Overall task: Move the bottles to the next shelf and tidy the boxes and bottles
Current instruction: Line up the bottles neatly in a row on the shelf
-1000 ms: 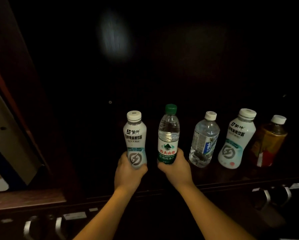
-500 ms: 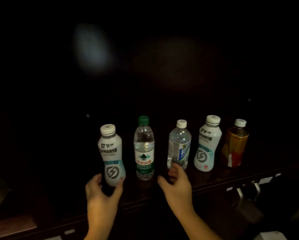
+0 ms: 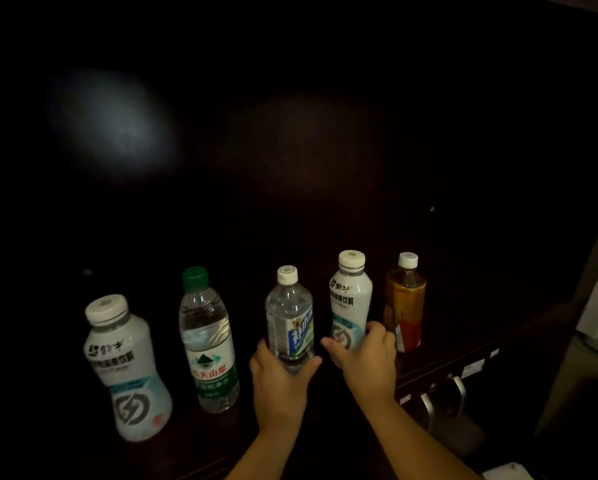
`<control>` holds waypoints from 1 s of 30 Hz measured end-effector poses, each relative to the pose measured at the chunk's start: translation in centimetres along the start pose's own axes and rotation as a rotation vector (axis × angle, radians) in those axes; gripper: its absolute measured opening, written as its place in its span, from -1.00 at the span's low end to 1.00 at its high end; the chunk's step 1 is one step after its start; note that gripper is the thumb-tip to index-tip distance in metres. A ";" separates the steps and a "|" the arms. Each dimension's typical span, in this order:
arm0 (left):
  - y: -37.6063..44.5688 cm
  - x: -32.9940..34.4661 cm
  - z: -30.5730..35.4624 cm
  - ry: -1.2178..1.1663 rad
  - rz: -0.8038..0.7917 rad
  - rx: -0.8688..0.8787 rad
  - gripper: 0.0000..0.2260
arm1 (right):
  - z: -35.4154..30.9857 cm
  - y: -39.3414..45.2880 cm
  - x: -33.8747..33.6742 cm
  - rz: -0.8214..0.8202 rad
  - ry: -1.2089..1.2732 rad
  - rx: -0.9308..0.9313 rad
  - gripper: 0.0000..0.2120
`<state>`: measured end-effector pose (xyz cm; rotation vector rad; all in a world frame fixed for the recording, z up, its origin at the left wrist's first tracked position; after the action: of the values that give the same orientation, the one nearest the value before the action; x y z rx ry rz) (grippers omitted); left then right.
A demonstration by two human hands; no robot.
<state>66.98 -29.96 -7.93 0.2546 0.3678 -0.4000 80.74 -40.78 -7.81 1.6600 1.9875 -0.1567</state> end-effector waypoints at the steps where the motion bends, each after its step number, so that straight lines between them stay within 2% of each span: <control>1: 0.5 0.1 -0.1 0.002 0.006 0.015 -0.13 | 0.1 0.3 0.2 0.000 -0.005 -0.010 -0.17; 3: 0.9 0.1 -0.4 0.001 -0.008 0.062 -0.28 | 0.5 0.6 0.5 -0.055 0.041 -0.039 -0.31; 5: 0.9 0.0 -0.8 -0.058 -0.048 0.092 -0.39 | 1.0 0.9 0.6 -0.178 0.158 -0.055 -0.42; 8: 0.5 -0.3 -1.3 -0.163 -0.092 0.098 -0.47 | 1.6 1.2 0.4 -0.304 0.268 -0.034 -0.44; 19: 0.5 0.0 -2.0 -0.181 -0.106 0.096 -0.44 | 1.9 1.8 0.8 -0.389 0.329 -0.015 -0.44; 22: 0.5 0.1 -1.9 -0.167 -0.093 0.091 -0.42 | 1.7 1.5 0.3 -0.434 0.373 -0.044 -0.51; 24: 0.6 -0.1 -1.8 -0.174 -0.092 0.090 -0.40 | 2.2 1.2 -1.0 -0.318 0.424 -0.057 -0.51; 27: 0.5 -0.2 -1.8 -0.190 -0.109 0.103 -0.40 | 3.9 1.8 -5.0 0.151 0.274 -0.039 -0.49; 28: 0.5 -0.1 -1.9 -0.193 -0.114 0.106 -0.40 | 4.4 2.3 -5.9 0.231 0.207 0.001 -0.42; 30: 0.5 -0.1 -1.9 -0.204 -0.114 0.113 -0.41 | 5.0 3.9 -6.3 0.230 0.084 0.083 -0.20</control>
<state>66.50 -28.91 -9.48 0.3010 0.1601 -0.5551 86.63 -47.52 -8.10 1.9631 1.8540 -0.0862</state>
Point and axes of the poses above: each hand's wrist, its own y-axis towards the middle knuckle, its own x-axis out of the palm, z = x × y, the point moved 5 cm from there along y, towards the middle knuckle, and after that the axes turned 1 degree about x, right-handed, at the moved point
